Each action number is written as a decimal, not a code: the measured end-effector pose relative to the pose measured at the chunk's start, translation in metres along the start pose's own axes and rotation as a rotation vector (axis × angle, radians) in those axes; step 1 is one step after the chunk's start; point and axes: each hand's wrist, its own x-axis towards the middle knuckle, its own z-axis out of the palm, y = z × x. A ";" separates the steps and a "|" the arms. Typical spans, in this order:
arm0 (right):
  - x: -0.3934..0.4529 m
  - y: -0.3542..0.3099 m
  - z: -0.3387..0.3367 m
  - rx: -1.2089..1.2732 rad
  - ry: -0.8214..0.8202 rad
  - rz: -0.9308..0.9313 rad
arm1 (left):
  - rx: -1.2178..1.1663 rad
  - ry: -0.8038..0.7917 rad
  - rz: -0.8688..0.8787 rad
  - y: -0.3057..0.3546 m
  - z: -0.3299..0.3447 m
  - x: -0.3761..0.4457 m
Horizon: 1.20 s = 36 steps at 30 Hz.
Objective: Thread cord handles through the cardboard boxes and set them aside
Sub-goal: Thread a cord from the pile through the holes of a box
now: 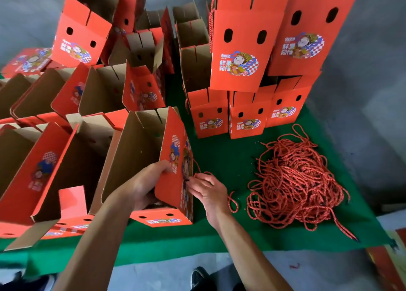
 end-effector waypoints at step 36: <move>0.047 0.012 -0.090 -1.888 0.197 -0.249 | 0.465 -0.098 0.031 0.013 0.010 0.028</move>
